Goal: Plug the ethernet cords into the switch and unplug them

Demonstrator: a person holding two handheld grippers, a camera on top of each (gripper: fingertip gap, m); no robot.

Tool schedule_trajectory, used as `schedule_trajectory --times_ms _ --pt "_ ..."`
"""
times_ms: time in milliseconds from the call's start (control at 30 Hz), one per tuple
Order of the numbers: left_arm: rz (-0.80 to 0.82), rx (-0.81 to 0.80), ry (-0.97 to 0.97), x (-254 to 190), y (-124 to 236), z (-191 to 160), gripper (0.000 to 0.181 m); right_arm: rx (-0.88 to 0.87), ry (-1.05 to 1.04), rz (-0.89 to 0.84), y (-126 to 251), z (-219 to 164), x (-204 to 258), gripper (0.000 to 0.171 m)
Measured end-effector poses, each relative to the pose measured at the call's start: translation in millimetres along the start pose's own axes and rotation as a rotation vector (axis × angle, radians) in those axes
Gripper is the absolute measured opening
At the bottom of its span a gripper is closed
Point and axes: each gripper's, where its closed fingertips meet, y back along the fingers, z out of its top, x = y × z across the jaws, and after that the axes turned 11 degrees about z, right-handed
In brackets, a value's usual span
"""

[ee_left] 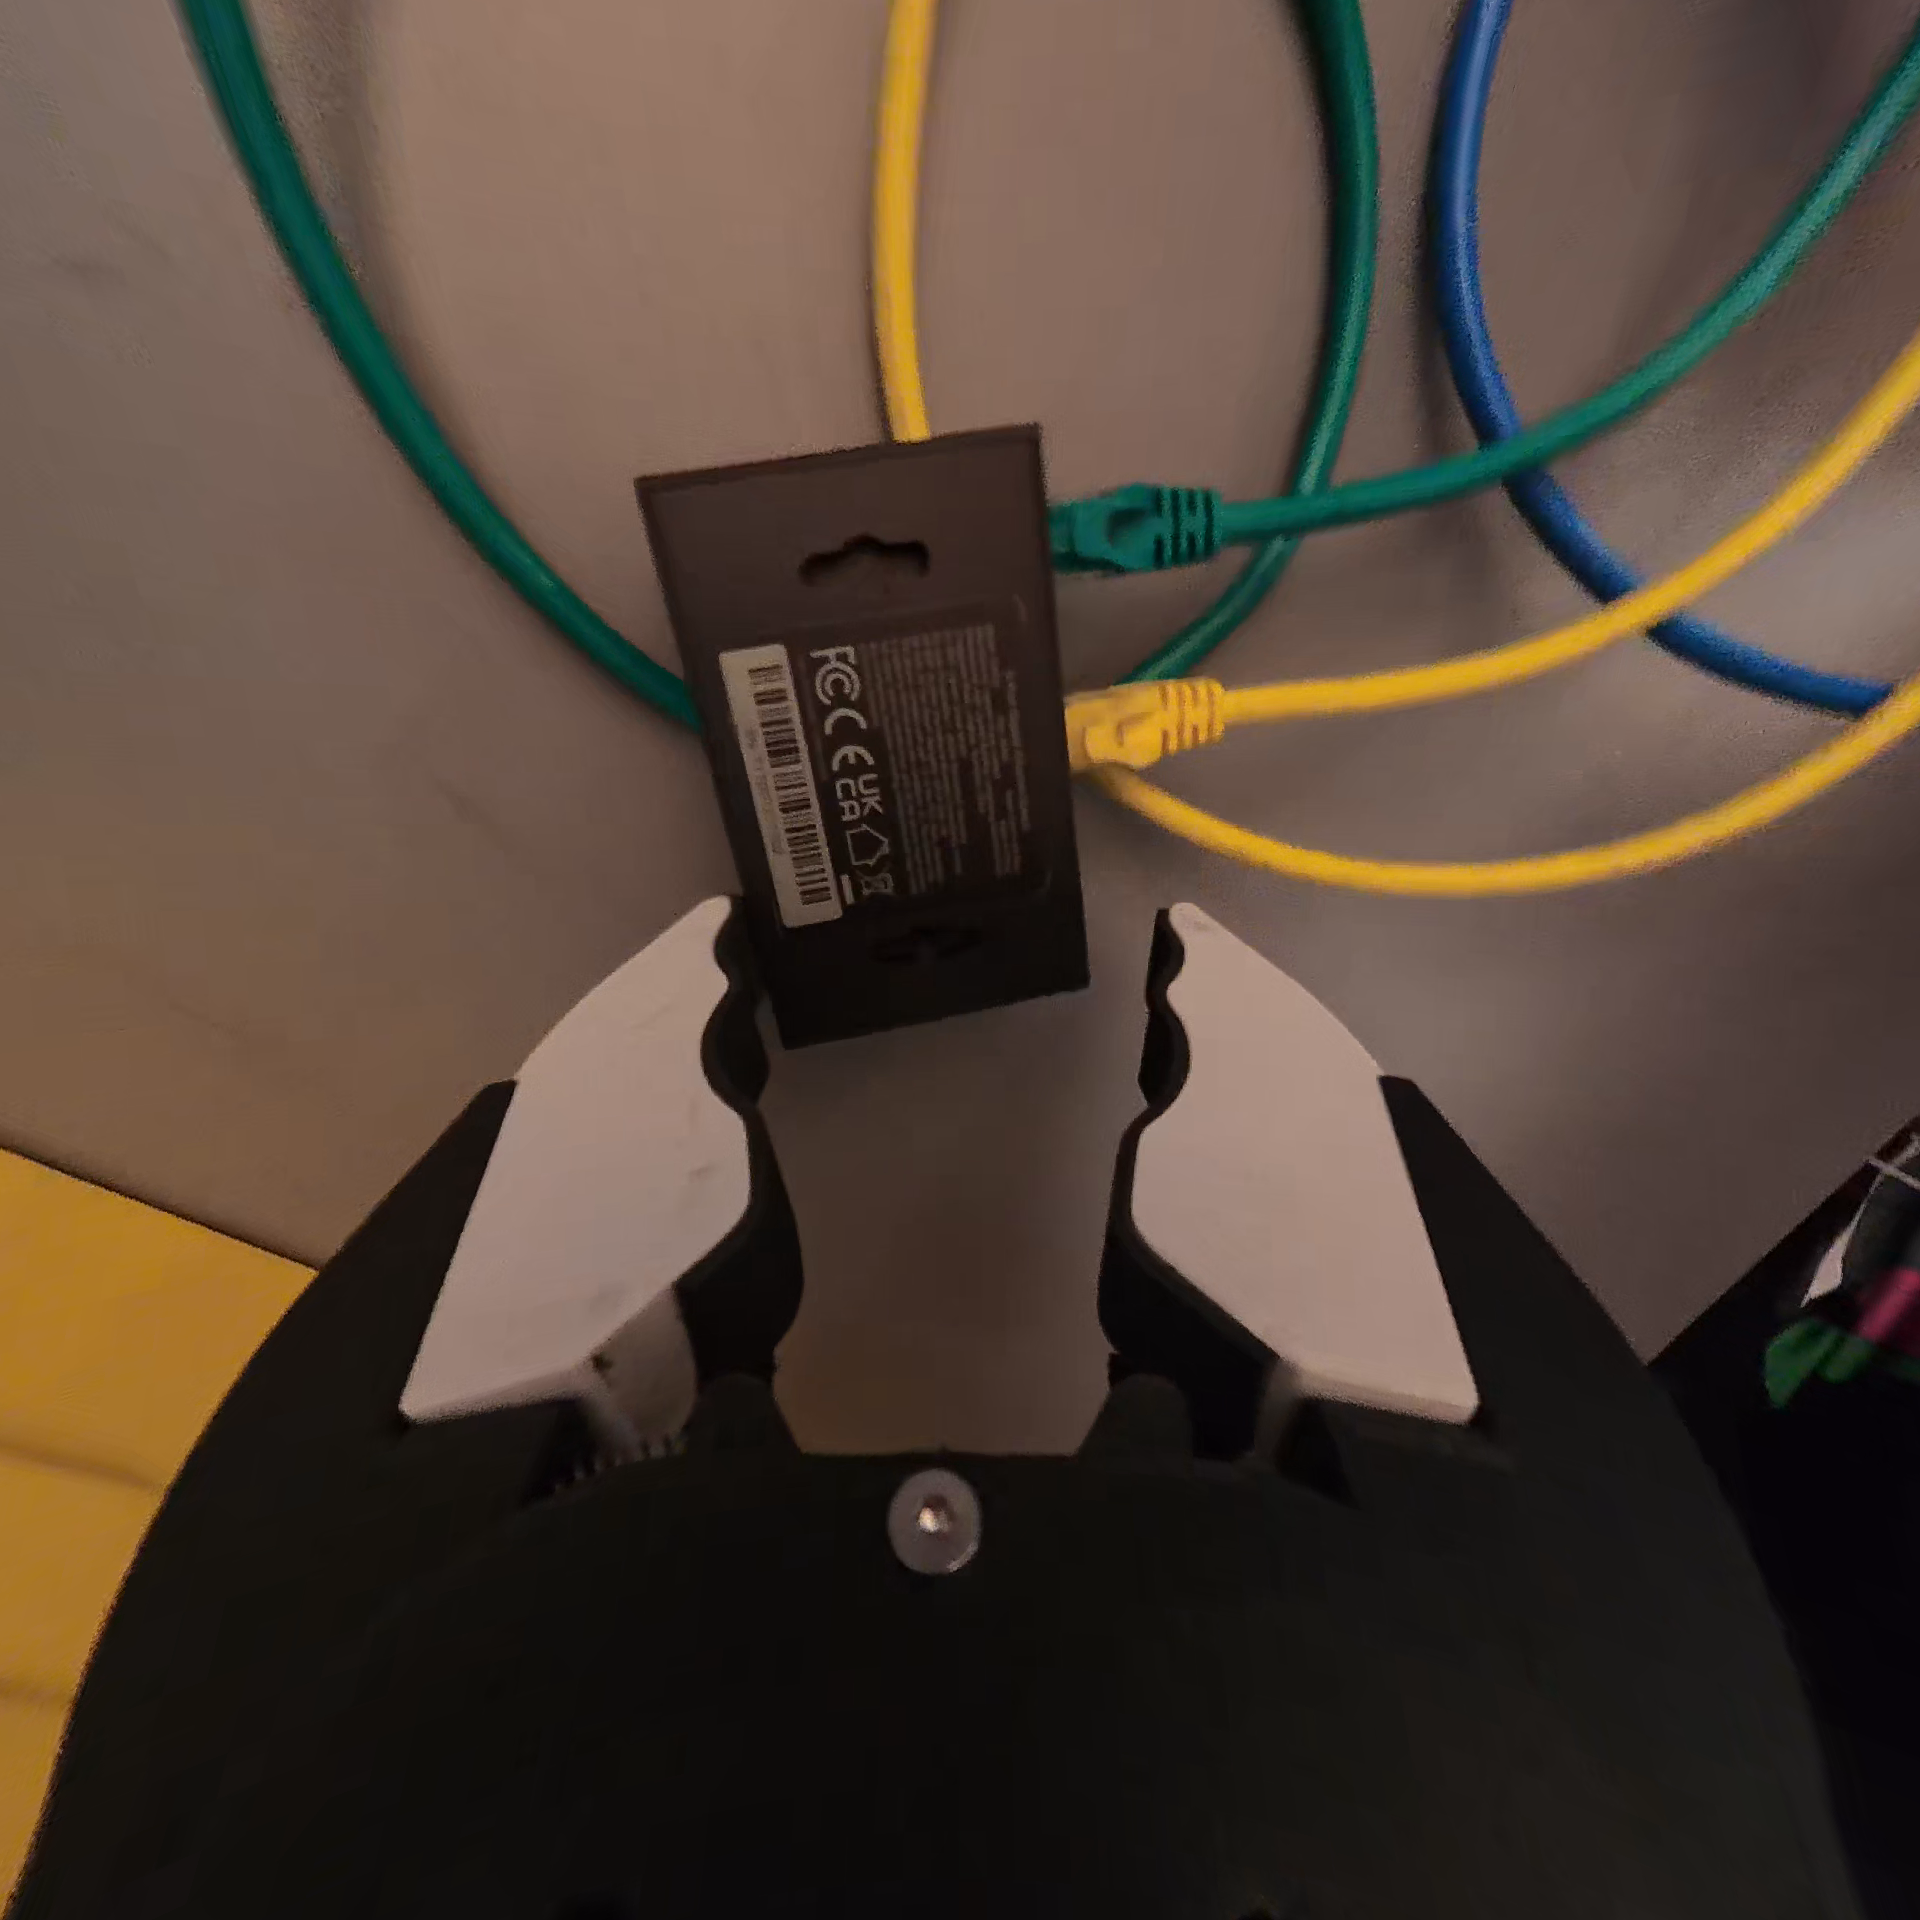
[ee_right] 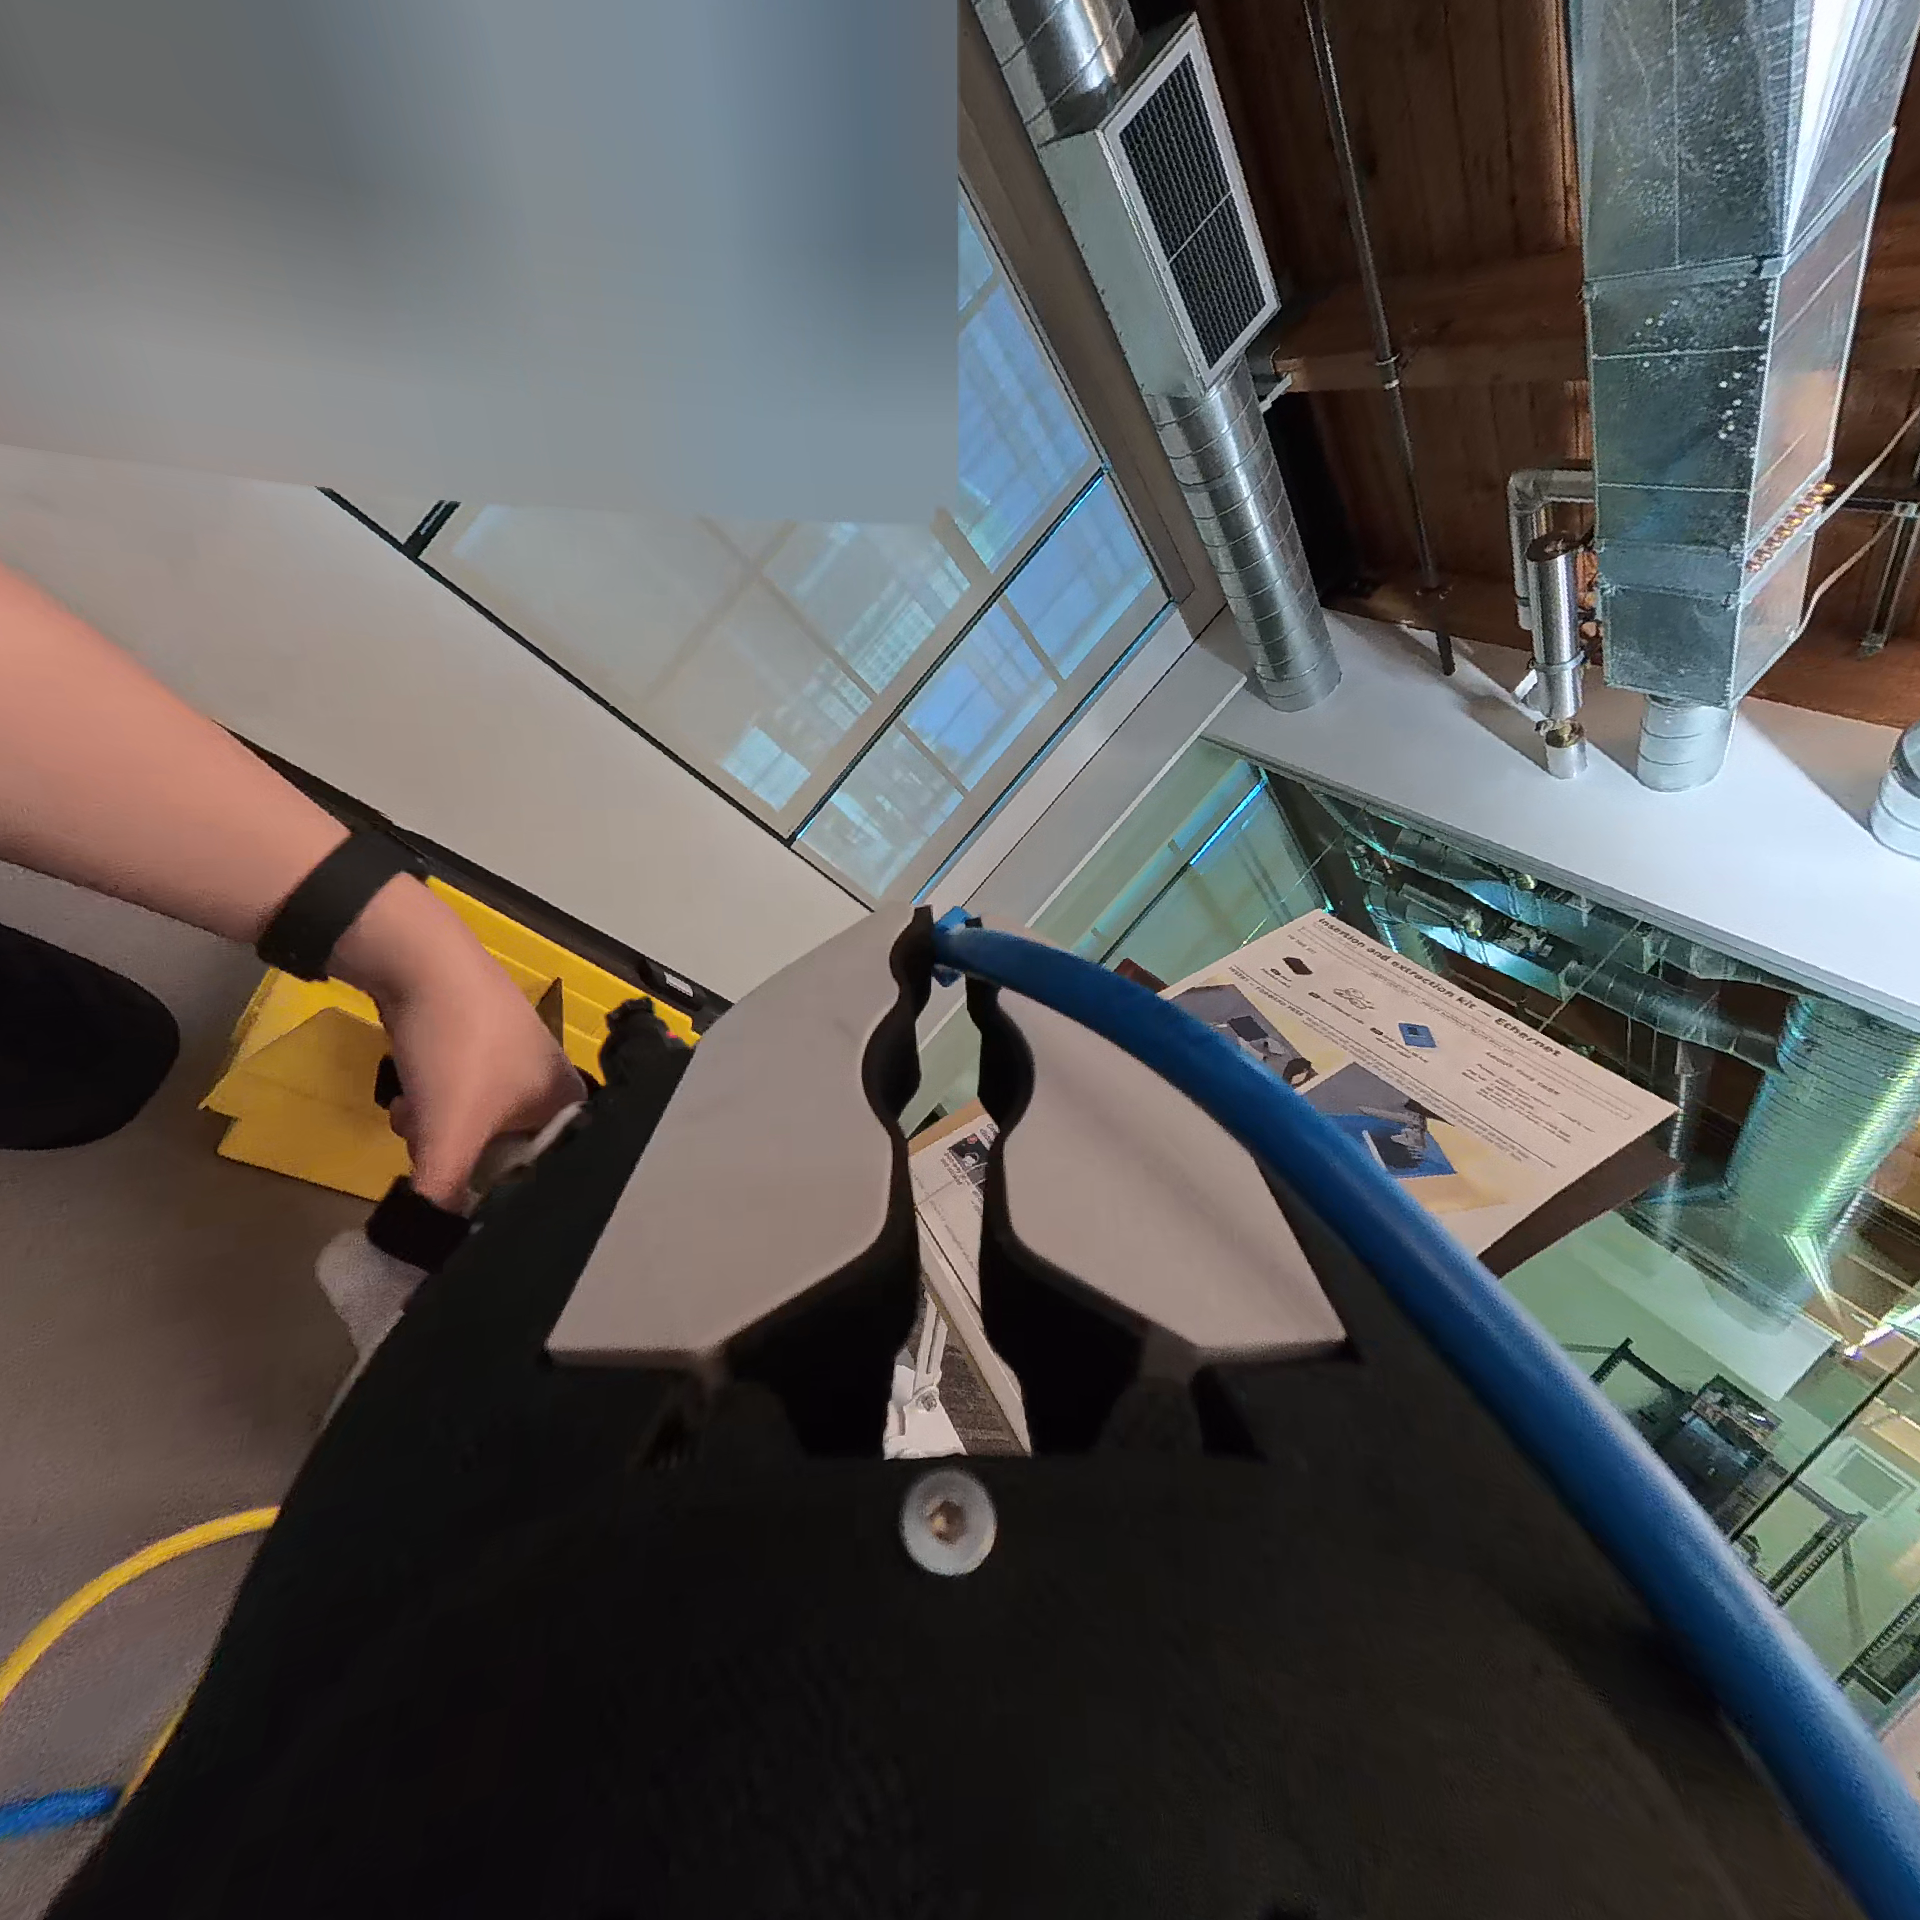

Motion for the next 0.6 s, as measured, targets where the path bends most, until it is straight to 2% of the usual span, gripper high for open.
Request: schedule_trajectory --times_ms 133,200,267,433,500,567,600 --pt "-0.011 -0.012 -0.064 -24.8 3.6 -18.0 0.064 0.011 0.009 -0.004 0.9 -1.1 -1.2 0.006" --pt "0.012 -0.03 -0.127 -37.1 2.5 -25.4 0.067 0.009 0.01 -0.006 1.5 -0.3 -1.8 0.006" --pt "0.107 -0.072 -0.19 -39.8 0.4 -27.2 0.07 0.006 0.012 -0.01 2.4 0.2 -2.7 0.006" --pt "0.608 -0.306 -0.547 -17.8 15.5 -6.0 0.073 0.005 0.008 -0.009 2.3 -0.5 -2.6 0.006" --pt "0.651 -0.383 -0.649 -27.5 15.4 -1.2 0.072 0.006 0.008 -0.003 1.3 -0.5 -1.3 0.006" --pt "0.621 -0.369 -0.692 -32.7 6.0 -4.1 0.075 0.011 0.008 0.003 -0.2 -1.9 0.3 0.006" --pt "0.617 -0.349 -0.704 -31.9 1.8 -5.7 0.071 0.015 0.007 0.006 -0.9 -3.1 1.0 0.006"
